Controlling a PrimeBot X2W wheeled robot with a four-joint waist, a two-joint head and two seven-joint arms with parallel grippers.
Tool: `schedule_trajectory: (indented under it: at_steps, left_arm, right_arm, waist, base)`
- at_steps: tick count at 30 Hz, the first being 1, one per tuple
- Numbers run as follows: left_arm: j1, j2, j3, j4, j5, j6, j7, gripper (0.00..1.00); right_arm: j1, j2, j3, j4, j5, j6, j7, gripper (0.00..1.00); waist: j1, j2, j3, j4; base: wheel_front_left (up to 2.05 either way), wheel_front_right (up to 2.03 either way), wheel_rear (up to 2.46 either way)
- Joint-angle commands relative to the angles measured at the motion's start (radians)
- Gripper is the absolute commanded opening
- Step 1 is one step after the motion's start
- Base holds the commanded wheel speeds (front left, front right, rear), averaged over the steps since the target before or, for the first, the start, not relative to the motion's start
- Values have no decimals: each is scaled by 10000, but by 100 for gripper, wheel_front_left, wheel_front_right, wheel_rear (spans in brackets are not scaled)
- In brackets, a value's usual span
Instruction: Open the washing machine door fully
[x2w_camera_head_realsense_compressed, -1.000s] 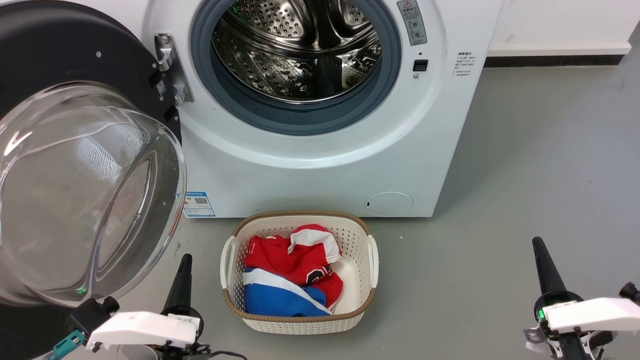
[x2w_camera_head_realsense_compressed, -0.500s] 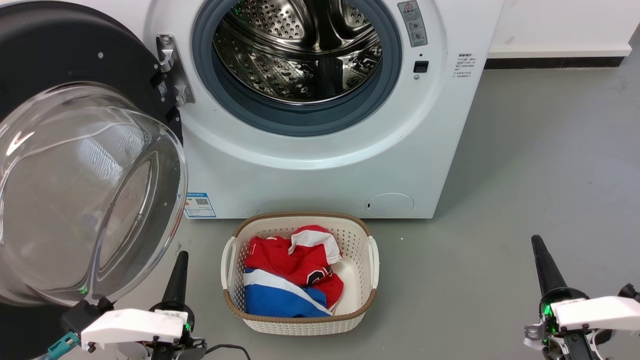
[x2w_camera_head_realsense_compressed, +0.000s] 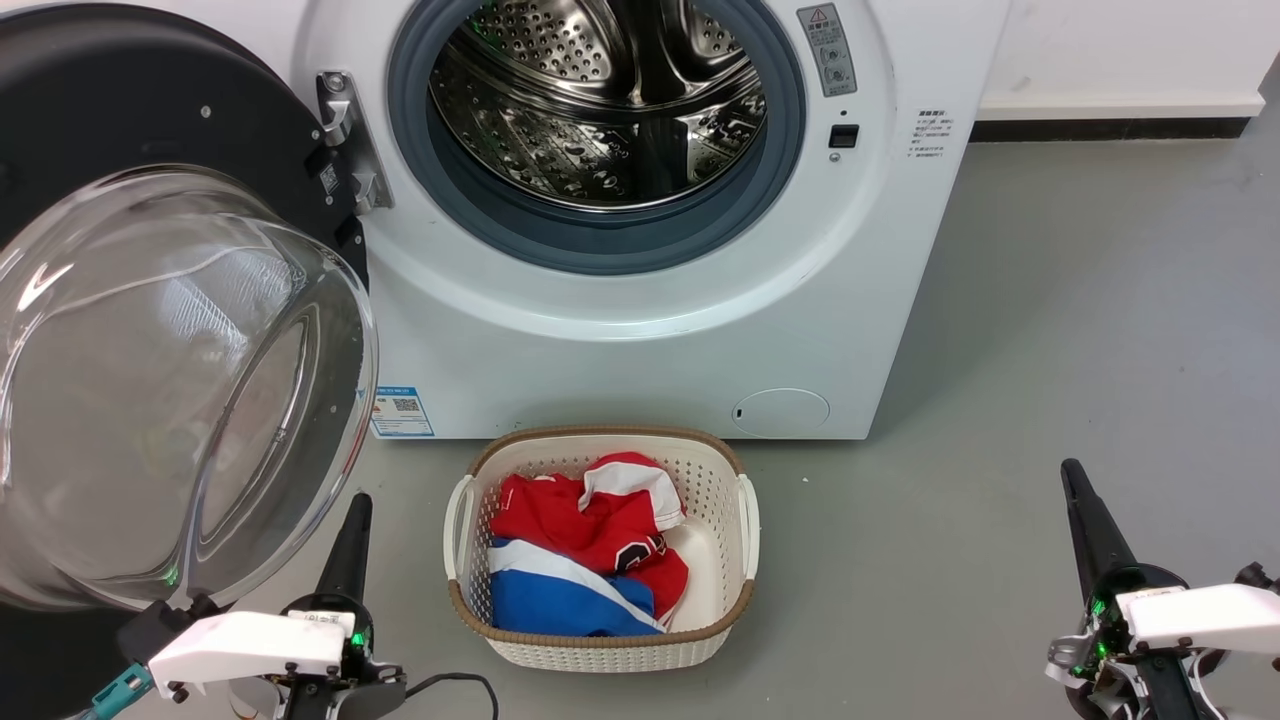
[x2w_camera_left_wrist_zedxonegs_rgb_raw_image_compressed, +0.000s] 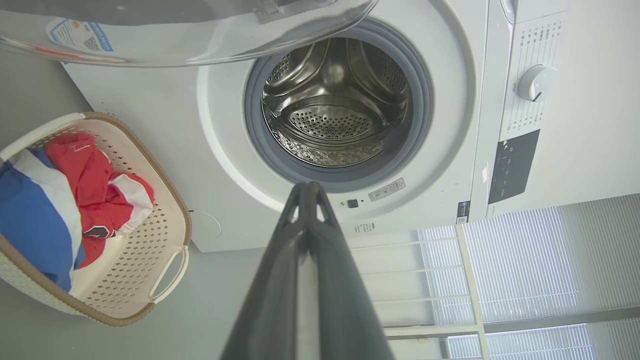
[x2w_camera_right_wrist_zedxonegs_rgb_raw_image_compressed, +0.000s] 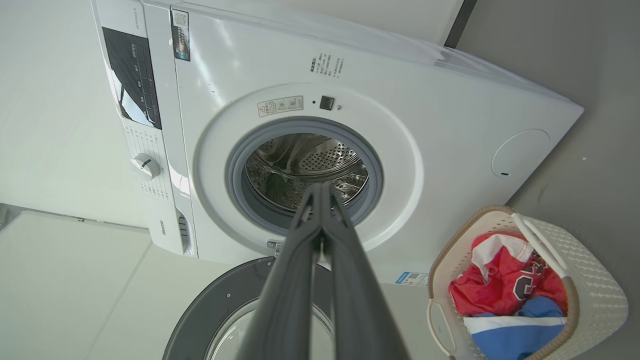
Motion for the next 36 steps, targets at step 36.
schedule_trajectory:
  at_steps: [36]
  left_arm:
    - [-417, -49, 436, 183, -2327, -172, 680, 0]
  right_arm:
    - [-313, -3, -87, 113, 2301, 0, 614, 0]
  waist:
    - [0, -1, -85, 47]
  base:
    - [0, 0, 0]
